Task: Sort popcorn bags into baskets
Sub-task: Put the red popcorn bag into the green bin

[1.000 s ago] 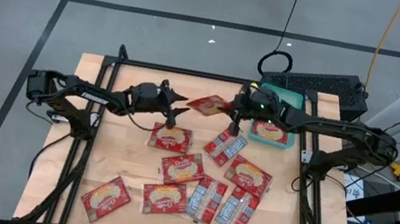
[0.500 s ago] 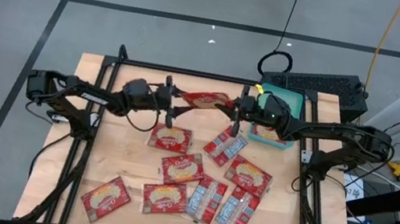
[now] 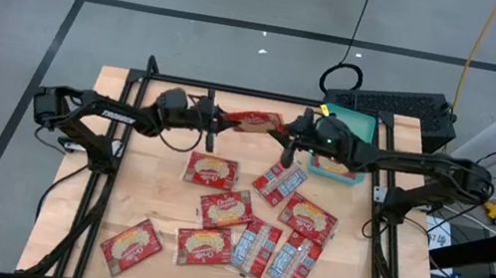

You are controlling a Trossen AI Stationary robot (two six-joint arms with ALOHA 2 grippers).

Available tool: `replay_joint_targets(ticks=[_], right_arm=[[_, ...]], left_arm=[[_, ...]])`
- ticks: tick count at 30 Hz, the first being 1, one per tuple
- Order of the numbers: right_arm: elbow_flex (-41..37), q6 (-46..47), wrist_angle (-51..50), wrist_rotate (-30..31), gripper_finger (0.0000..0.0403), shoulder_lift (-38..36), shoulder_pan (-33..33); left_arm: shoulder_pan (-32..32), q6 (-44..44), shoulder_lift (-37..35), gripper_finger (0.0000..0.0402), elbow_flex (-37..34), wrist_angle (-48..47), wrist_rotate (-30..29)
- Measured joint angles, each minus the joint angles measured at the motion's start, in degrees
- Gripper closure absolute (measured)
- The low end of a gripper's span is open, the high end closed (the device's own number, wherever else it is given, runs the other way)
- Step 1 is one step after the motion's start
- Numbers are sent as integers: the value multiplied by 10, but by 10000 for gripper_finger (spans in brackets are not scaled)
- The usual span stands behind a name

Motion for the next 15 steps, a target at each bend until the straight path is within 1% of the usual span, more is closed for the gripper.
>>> replay_joint_targets(ticks=[2,5,9,13,15], right_arm=[[42,6,-102,17,282,-1,2],[101,0,-189,19,247,-2,-4],[150,-36,-213,19,220,0,-14],[170,-78,-216,12,221,1,-26],[170,-86,-220,-17,227,1,-36]], left_arm=[[15,-1,0,356,0,-26,16],[36,0,0,365,0,-47,27],[49,-2,0,382,0,-74,42],[47,-1,0,378,0,-73,75],[42,3,0,366,0,-76,76]])
